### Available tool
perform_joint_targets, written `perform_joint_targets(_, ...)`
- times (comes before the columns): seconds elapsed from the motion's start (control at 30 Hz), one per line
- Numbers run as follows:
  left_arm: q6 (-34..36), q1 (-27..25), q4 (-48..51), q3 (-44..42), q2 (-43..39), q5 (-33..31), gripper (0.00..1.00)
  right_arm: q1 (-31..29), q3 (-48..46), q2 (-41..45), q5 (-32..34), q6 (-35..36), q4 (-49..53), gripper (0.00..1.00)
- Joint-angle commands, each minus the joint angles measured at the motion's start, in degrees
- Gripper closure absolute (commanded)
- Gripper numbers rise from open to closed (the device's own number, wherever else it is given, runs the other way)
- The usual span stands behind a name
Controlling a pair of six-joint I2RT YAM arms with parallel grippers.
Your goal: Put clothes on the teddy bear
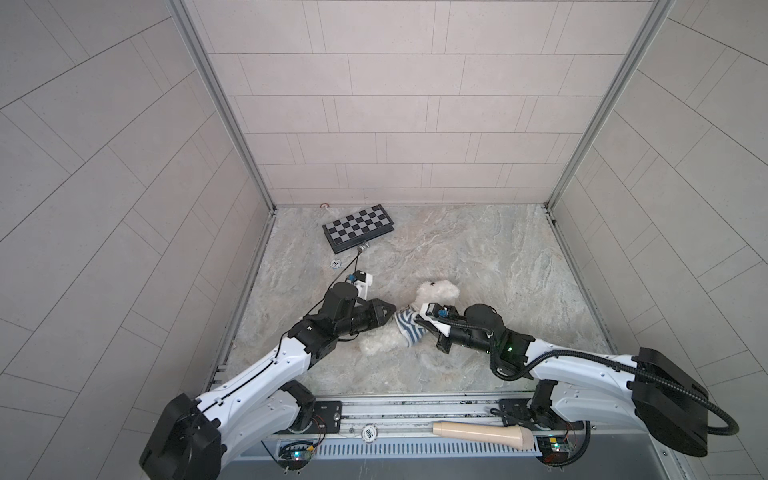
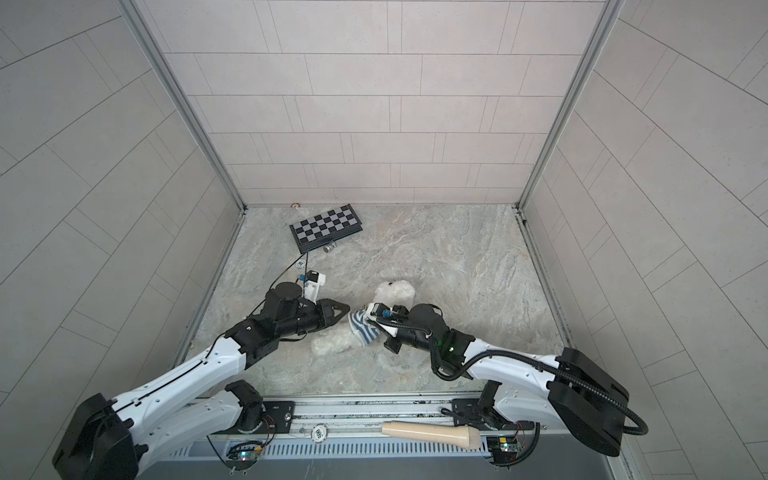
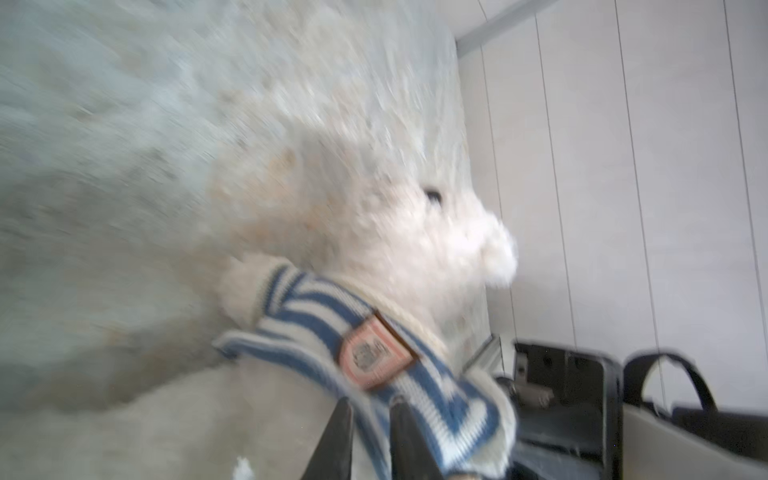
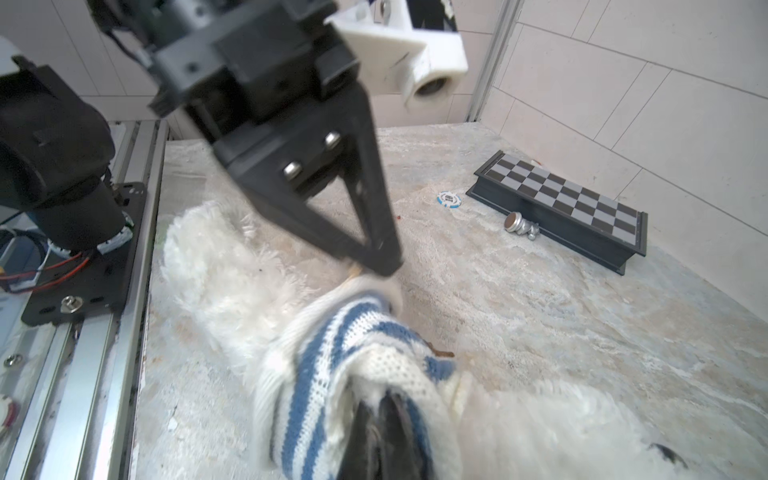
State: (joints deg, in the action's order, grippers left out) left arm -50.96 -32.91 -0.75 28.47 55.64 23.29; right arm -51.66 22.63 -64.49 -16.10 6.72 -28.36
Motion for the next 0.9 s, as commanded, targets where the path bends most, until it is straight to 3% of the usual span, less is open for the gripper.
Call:
perform_joint_targets(0.0,0.4,0.6,-2.4,-1.3,0.6,-2.6,0.70,0.1,0.3,0.5,-1.9,2.7,0.2,1.00)
perform_joint_targets(0.1,0.1,0.0,-5.0,-1.0,1.5,-0.9,0.64,0.1,1.1,-0.6,-1.0,2.2,0.7,1.00)
perform_joint_targets(0.17,-0.3,-1.2,-6.1,-0.5,2.2,1.0,0.54,0.1,1.3,-0.8,0.0,1.5,0.6,1.00)
perform_joint_targets(0.23,-0.7,-3.4,-4.2,-0.5,0.7,0.1,0.45,0.1,1.7,-0.8,1.2,1.3,0.9,1.00)
perform_joint_targets(0.33,-1.8,-6.1,1.1,-1.7,-3.5,-2.6,0.43,0.1,1.7,-0.5,2.6,0.8,0.8,1.00)
perform_joint_targets(0.5,-5.1,-8.0,1.7,-4.4,-7.0,-4.4,0.48,-0.1,1.2,-0.8,2.7,0.5,-0.9,1.00)
perform_joint_targets(0.73,-7.1,-10.5,-4.4,-3.4,-1.9,-5.1,0.52,-0.5,1.4,-0.8,2.0,0.1,-1.4,1.00)
perform_joint_targets(0.87,-7.4,-10.5,-6.6,-3.0,-0.6,-5.3,0.72,-0.7,1.4,-0.6,1.9,0.2,-1.0,1.00)
